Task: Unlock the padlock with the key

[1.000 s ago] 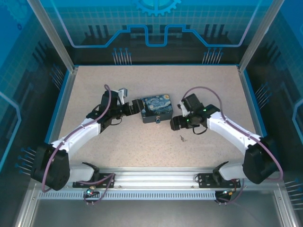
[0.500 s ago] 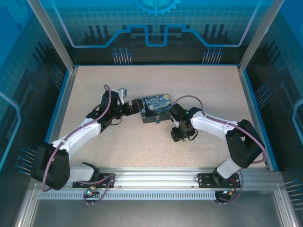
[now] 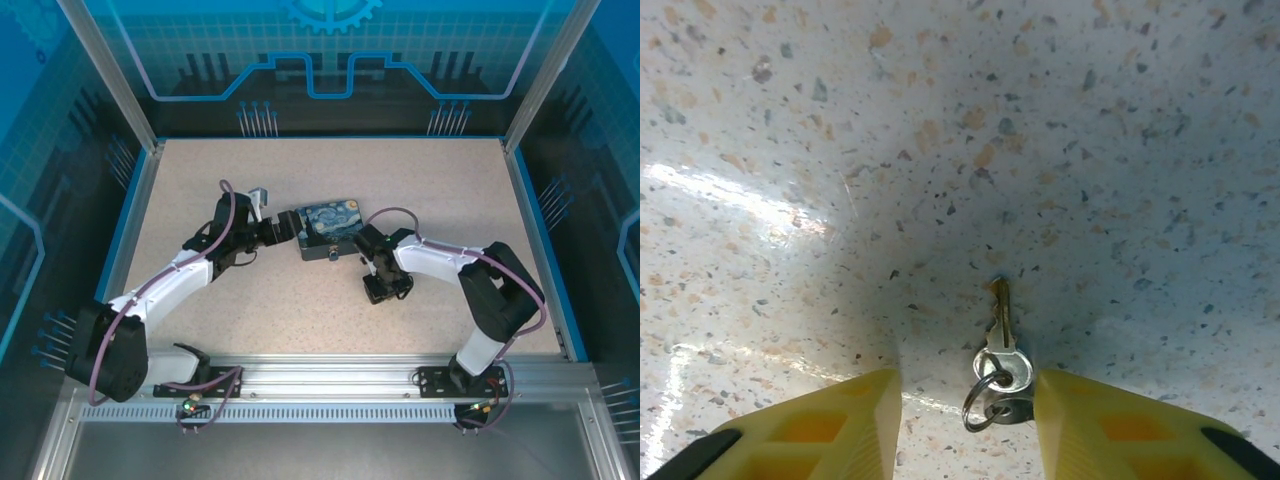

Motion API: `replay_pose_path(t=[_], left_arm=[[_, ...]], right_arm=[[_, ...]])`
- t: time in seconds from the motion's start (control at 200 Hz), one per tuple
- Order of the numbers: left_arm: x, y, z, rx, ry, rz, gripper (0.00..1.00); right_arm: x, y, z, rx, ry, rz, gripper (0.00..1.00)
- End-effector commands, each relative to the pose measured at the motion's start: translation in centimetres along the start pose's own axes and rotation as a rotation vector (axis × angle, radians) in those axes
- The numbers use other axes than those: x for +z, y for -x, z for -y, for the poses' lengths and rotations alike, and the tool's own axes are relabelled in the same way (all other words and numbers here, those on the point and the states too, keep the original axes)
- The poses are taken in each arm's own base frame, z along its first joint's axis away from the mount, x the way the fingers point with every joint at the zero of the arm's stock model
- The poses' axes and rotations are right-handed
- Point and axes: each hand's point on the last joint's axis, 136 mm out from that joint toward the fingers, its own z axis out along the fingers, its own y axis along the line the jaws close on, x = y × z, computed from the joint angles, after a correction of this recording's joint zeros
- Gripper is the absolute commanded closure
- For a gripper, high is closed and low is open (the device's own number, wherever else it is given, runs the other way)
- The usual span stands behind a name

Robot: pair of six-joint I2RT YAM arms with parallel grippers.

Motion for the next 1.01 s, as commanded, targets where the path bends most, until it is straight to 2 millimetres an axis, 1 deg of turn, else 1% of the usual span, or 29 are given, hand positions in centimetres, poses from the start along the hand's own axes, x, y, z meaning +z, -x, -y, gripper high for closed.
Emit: replay_pose_path(t=[0.0, 0.28, 0.52, 0.61, 0.74, 0.795, 0.86, 1.0], left_arm=[[-0.4, 0.8, 0.7, 0.038, 0.002, 0.017, 0.01], [-0.7, 0.8, 0.6, 0.038, 0.004, 0.019, 0.01], [-0.9, 0.8, 0.7, 0.045, 0.005, 0.023, 0.01], [-0.9, 0.8, 0.7, 0.046, 0.005, 0.025, 0.01], [-1.1, 0.9, 0.8, 0.047, 0.002, 0.027, 0.01], [-1.2, 1.1, 1.1, 0.053, -0.004, 0.033, 0.01], [-1.4, 1.3, 1.3, 0.056, -0.012, 0.039, 0.01], [-2.0, 2.0, 2.5, 0.064, -0.047, 0.057, 0.01]], right_arm=[[0.5, -1.1, 0.5, -0.005, -0.025, -0.045, 0.64], [0.9, -1.1, 0.6, -0.004, -0.025, -0.066, 0.74], [0.6, -0.9, 0.8, -0.005, -0.028, -0.055, 0.83], [0.5, -0.9, 0.9, -0.004, -0.033, -0.051, 0.88], [-0.1, -0.7, 1.1, -0.009, -0.041, -0.025, 0.94], [-0.4, -0.5, 1.2, -0.010, -0.042, -0.006, 0.98], [-0.9, -0.3, 1.2, -0.017, -0.038, 0.020, 1.00], [-2.3, 0.7, 0.8, -0.030, -0.009, 0.106, 1.00]])
